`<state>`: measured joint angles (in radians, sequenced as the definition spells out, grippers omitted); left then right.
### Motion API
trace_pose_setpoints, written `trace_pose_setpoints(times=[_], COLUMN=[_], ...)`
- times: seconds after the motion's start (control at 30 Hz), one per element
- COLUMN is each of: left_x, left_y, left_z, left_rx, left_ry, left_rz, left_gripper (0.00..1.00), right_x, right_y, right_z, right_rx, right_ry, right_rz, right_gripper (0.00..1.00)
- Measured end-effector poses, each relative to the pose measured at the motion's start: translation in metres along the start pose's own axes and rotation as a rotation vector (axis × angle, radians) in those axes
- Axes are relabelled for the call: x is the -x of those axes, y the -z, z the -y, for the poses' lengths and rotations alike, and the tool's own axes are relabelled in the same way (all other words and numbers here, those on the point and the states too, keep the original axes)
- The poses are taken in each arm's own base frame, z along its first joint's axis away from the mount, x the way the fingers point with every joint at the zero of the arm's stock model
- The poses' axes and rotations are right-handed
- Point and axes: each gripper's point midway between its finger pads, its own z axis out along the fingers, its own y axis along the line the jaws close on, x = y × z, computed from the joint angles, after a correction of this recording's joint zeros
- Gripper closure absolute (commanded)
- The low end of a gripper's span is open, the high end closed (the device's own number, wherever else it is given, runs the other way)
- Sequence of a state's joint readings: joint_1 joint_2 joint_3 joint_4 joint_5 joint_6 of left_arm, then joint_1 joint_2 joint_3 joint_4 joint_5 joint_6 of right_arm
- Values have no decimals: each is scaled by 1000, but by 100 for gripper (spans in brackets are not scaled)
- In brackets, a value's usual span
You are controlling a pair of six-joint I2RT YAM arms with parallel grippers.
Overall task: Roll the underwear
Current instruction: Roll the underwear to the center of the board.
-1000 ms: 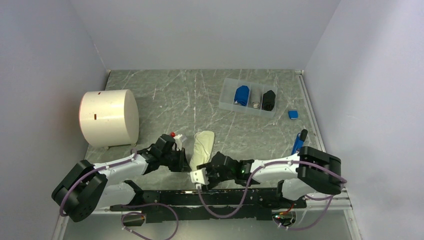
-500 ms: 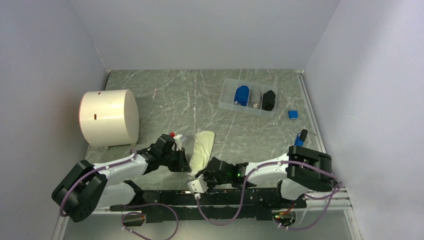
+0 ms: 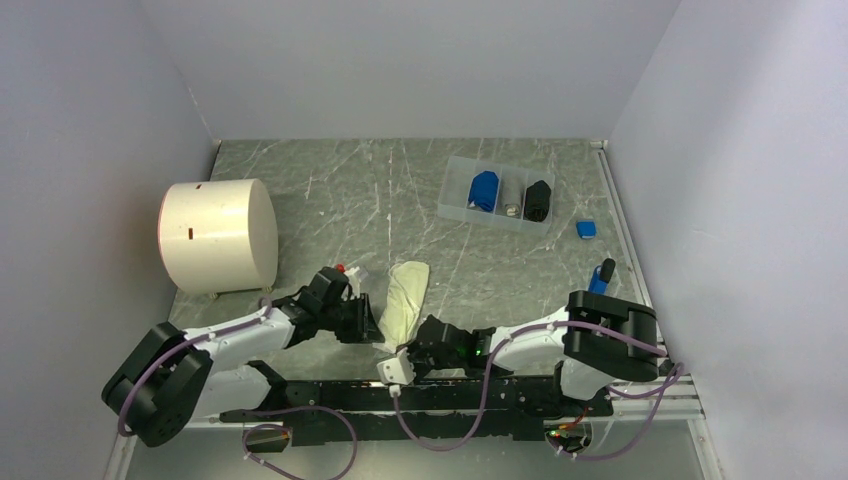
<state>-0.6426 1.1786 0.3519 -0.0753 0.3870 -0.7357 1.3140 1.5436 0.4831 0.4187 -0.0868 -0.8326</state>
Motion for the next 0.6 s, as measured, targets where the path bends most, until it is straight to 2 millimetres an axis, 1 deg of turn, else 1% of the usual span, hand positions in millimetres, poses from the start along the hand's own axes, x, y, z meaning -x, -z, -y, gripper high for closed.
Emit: trace_pose_setpoints(times=[0.13,0.2,0.4,0.5,0.6], left_x=[3,6,21,30,36], left_y=[6,10,27,35,40], left_z=[1,1,1,4,6], left_rx=[11,24,59,58,54], left_ry=[44,55,82,82,84], left_rz=[22,39,123,169,199], left_gripper=[46,42,40,41,41], right_x=[0,-1,2,9,20], right_y=[1,3,13,17,19], right_z=[1,3,15,20,17], right_rx=[-16,-17,-14,-8,19], right_ry=[-78,-148,-397,-506,-583], right_rz=[32,65,193,262,327], right_gripper=[100,100,100,100,100])
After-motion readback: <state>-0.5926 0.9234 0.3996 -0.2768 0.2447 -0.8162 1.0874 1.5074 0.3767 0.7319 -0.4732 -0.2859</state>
